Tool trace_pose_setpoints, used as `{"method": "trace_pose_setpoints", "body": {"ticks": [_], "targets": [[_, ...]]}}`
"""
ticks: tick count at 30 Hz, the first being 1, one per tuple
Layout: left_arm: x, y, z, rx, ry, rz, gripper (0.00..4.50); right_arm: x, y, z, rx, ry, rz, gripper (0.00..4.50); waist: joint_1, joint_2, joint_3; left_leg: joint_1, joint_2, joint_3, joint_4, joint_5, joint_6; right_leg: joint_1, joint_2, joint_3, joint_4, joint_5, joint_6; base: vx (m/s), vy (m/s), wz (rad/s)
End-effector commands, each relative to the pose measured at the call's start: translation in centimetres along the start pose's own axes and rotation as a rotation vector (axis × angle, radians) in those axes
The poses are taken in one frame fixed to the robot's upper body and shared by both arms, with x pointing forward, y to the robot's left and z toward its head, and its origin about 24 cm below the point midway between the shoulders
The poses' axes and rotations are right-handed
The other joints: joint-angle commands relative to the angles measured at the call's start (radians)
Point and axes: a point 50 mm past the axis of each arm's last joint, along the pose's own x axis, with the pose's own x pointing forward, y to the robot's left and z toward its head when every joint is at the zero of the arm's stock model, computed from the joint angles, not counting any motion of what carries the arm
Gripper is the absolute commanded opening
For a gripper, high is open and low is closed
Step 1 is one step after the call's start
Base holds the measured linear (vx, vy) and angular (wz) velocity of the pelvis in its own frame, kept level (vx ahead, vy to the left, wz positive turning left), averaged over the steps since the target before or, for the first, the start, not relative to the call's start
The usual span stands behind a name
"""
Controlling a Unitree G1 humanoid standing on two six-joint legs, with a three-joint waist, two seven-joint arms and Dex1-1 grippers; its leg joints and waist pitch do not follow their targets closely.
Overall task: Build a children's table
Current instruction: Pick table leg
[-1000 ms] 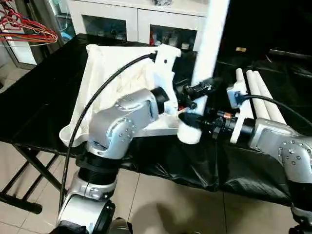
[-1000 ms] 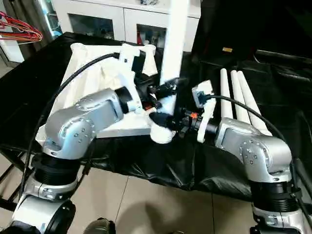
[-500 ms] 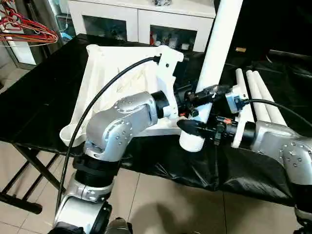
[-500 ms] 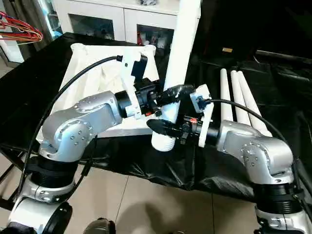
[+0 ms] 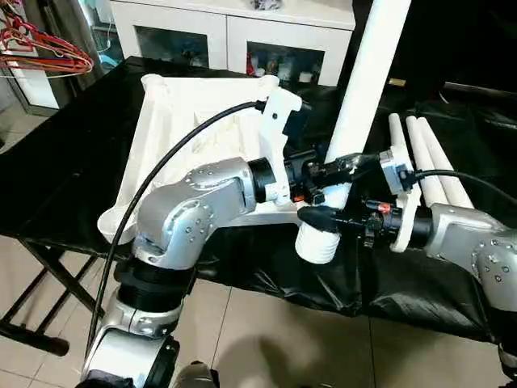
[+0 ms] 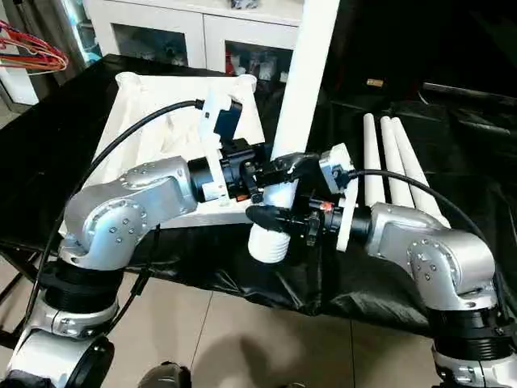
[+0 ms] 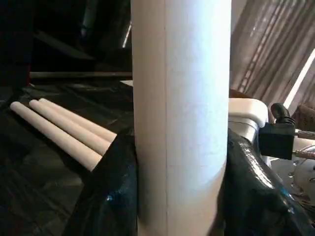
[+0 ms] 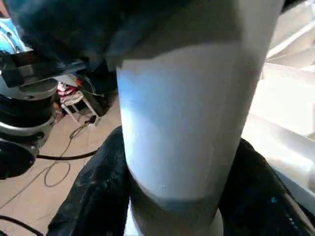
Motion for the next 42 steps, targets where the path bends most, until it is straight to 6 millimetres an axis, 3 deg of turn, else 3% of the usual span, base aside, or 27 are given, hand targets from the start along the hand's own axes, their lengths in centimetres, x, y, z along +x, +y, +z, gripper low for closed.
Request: {"method": "trace_pose_setpoints", "body": {"ticks": [1, 9, 11, 13, 16, 17, 19, 23, 24, 26, 27, 28, 29, 31, 32, 33, 34, 35, 36, 37, 40, 42], "targets": [[0.4, -1.2, 0.4, 0.002, -0.012, -0.086, 1.91, -0.3, -0.1, 0.0, -0.009, 0.012, -0.017, 1.95, 0.000, -0.015, -0.087, 0.032, 0.007, 0.005, -0.067, -0.265, -0.028, 0.043, -0.031, 0.013, -0.079, -0.351, -0.128, 0.000, 0.000, 0.00], [0.6, -1.5, 0.7, -0.031, -0.042, -0.103, 1.91, -0.5, -0.2, -0.4, -0.002, 0.015, -0.035, 1.89, -0.001, -0.011, -0.088, 0.032, 0.006, 0.004, -0.067, -0.269, -0.031, 0.043, -0.029, 0.014, -0.080, -0.344, -0.128, 0.000, 0.000, 0.00], [0.7, -1.7, 0.8, -0.024, -0.045, -0.119, 2.47, -0.6, -0.3, -0.5, -0.012, 0.005, -0.056, 1.89, 0.000, -0.011, -0.088, 0.032, 0.006, 0.004, -0.067, -0.267, -0.030, 0.043, -0.030, 0.013, -0.080, -0.342, -0.129, 0.000, 0.000, 0.00], [0.8, -1.8, 1.0, -0.019, -0.064, -0.119, 2.63, -0.7, -0.3, -0.5, -0.019, -0.017, -0.076, 1.89, 0.000, -0.004, -0.088, 0.033, 0.006, 0.004, -0.066, -0.274, -0.030, 0.042, -0.029, 0.014, -0.081, -0.342, -0.131, 0.000, 0.000, 0.00], [1.0, -1.3, 1.7, -0.018, -0.145, -0.054, 2.72, -0.8, -0.3, -0.3, -0.029, -0.080, -0.111, 1.89, -0.003, -0.007, -0.089, 0.030, 0.006, 0.003, -0.068, -0.275, -0.029, 0.045, -0.028, 0.012, -0.081, -0.328, -0.137, 0.000, 0.000, 0.00], [1.0, -1.0, 2.0, -0.031, -0.174, -0.031, 2.72, -0.8, -0.2, -0.2, -0.026, -0.102, -0.122, 1.89, -0.002, -0.002, -0.089, 0.031, 0.006, 0.003, -0.067, -0.279, -0.029, 0.044, -0.029, 0.012, -0.081, -0.328, -0.139, 0.000, 0.000, 0.00], [0.9, -0.7, 2.4, -0.016, -0.209, -0.003, 2.73, -0.8, -0.3, -0.2, -0.029, -0.132, -0.145, 1.89, -0.003, -0.002, -0.089, 0.032, 0.005, 0.002, -0.067, -0.292, -0.029, 0.044, -0.029, 0.011, -0.086, -0.344, -0.137, 0.000, 0.000, 0.00], [0.6, -0.3, 2.7, 0.076, -0.238, 0.083, 2.73, -0.8, -0.4, 0.0, -0.041, -0.185, -0.198, 1.89, -0.007, 0.000, -0.088, 0.031, 0.006, -0.001, -0.072, -0.308, -0.031, 0.043, -0.027, 0.010, -0.091, -0.370, -0.106, 0.000, 0.000, 0.00], [0.4, 0.3, 2.7, 0.125, -0.239, 0.174, 2.73, -1.1, -0.7, 0.2, -0.060, -0.212, -0.267, 1.89, -0.007, 0.000, -0.088, 0.031, 0.005, -0.001, -0.071, -0.306, -0.032, 0.043, -0.028, 0.011, -0.091, -0.377, -0.096, 0.000, 0.000, 0.00], [0.0, 0.9, 2.9, 0.152, -0.247, 0.246, 2.73, -1.6, -1.4, 0.3, -0.089, -0.214, -0.371, 1.89, -0.009, -0.010, -0.089, 0.033, 0.004, 0.002, -0.069, -0.308, -0.033, 0.040, -0.027, 0.010, -0.093, -0.399, -0.081, 0.000, 0.000, 0.00], [0.0, 0.9, 2.9, 0.153, -0.248, 0.249, 2.73, -1.7, -1.4, 0.3, -0.091, -0.213, -0.376, 1.89, -0.009, -0.003, -0.088, 0.032, 0.005, 0.001, -0.070, -0.301, -0.040, 0.039, -0.027, 0.011, -0.092, -0.409, -0.073, 0.000, 0.000, 0.00], [-0.1, 1.0, 2.9, 0.160, -0.252, 0.263, 2.73, -1.8, -1.6, 0.3, -0.103, -0.211, -0.407, 1.89, -0.009, -0.009, -0.088, 0.031, 0.004, 0.001, -0.070, -0.298, -0.040, 0.039, -0.027, 0.010, -0.092, -0.422, -0.066, 0.000, 0.000, 0.00], [-0.6, 1.3, 2.9, 0.198, -0.235, 0.307, 2.73, -2.2, -1.9, 0.3, -0.103, -0.216, -0.460, 1.89, -0.009, -0.016, -0.089, 0.031, 0.004, 0.001, -0.070, -0.294, -0.038, 0.038, -0.027, 0.010, -0.094, -0.427, -0.058, 0.000, 0.000, 0.00], [-1.7, 2.0, 2.5, 0.263, -0.200, 0.382, 2.73, -2.7, -2.2, 0.3, -0.111, -0.227, -0.558, 1.89, -0.010, -0.009, -0.088, 0.031, 0.005, 0.000, -0.071, -0.291, -0.039, 0.034, -0.028, 0.011, -0.094, -0.436, -0.049, 0.000, 0.000, 0.00], [-2.6, 2.5, 2.1, 0.292, -0.183, 0.430, 2.73, -3.0, -2.3, 0.1, -0.115, -0.224, -0.610, 1.89, -0.016, -0.013, -0.087, 0.028, 0.002, 0.001, -0.072, -0.297, -0.043, 0.036, -0.026, 0.009, -0.093, -0.443, -0.043, 0.000, 0.000, 0.00], [-4.5, 3.2, 1.3, 0.309, -0.187, 0.529, 2.73, -3.4, -2.5, -0.5, -0.207, -0.155, -0.750, 1.89, -0.015, -0.012, -0.089, 0.032, 0.004, 0.001, -0.071, -0.296, -0.045, 0.032, -0.025, 0.011, -0.093, -0.435, -0.036, 0.000, 0.000, 0.00], [-5.1, 3.5, 1.0, 0.306, -0.191, 0.564, 2.73, -3.6, -2.5, -0.7, -0.254, -0.124, -0.801, 1.89, -0.018, -0.010, -0.086, 0.025, 0.006, -0.001, -0.076, -0.279, -0.059, 0.035, -0.024, 0.012, -0.090, -0.413, -0.033, 0.000, 0.000, 0.00], [-6.6, 4.2, 0.1, 0.321, -0.153, 0.674, 2.73, -3.7, -2.6, -1.5, -0.260, -0.097, -0.866, 1.89, -0.022, -0.019, -0.087, 0.027, 0.003, 0.004, -0.074, -0.282, -0.057, 0.034, -0.022, 0.013, -0.093, -0.415, -0.031, 0.000, 0.000, 0.00], [-8.0, 4.8, -0.8, 0.339, -0.131, 0.772, 2.73, -3.8, -2.5, -2.3, -0.243, -0.105, -0.911, 1.89, -0.027, -0.011, -0.090, 0.030, 0.003, 0.003, -0.073, -0.290, -0.058, 0.031, -0.020, 0.014, -0.089, -0.410, -0.027, 0.000, 0.000, 0.00], [-9.0, 5.0, -1.3, 0.341, -0.117, 0.836, 2.73, -3.9, -2.3, -2.7, -0.224, -0.134, -0.935, 1.89, -0.032, -0.017, -0.088, 0.028, 0.002, 0.002, -0.075, -0.300, -0.054, 0.032, -0.020, 0.013, -0.092, -0.420, -0.022, 0.000, 0.000, 0.00], [-9.9, 5.1, -1.9, 0.356, -0.105, 0.895, 2.73, -4.0, -2.1, -3.0, -0.209, -0.169, -0.972, 1.89, -0.044, -0.014, -0.087, 0.034, 0.002, -0.003, -0.076, -0.370, -0.046, 0.024, -0.019, 0.008, -0.097, -0.481, -0.018, 0.000, 0.000, 0.00], [-11.4, 4.9, -3.1, 0.391, -0.057, 0.962, 2.73, -4.1, -1.6, -3.6, -0.242, -0.196, -1.055, 1.89, -0.045, -0.002, -0.081, 0.040, 0.003, -0.005, -0.077, -0.414, -0.049, 0.014, -0.017, 0.009, -0.102, -0.492, -0.017, 0.000, 0.000, 0.00]]}}
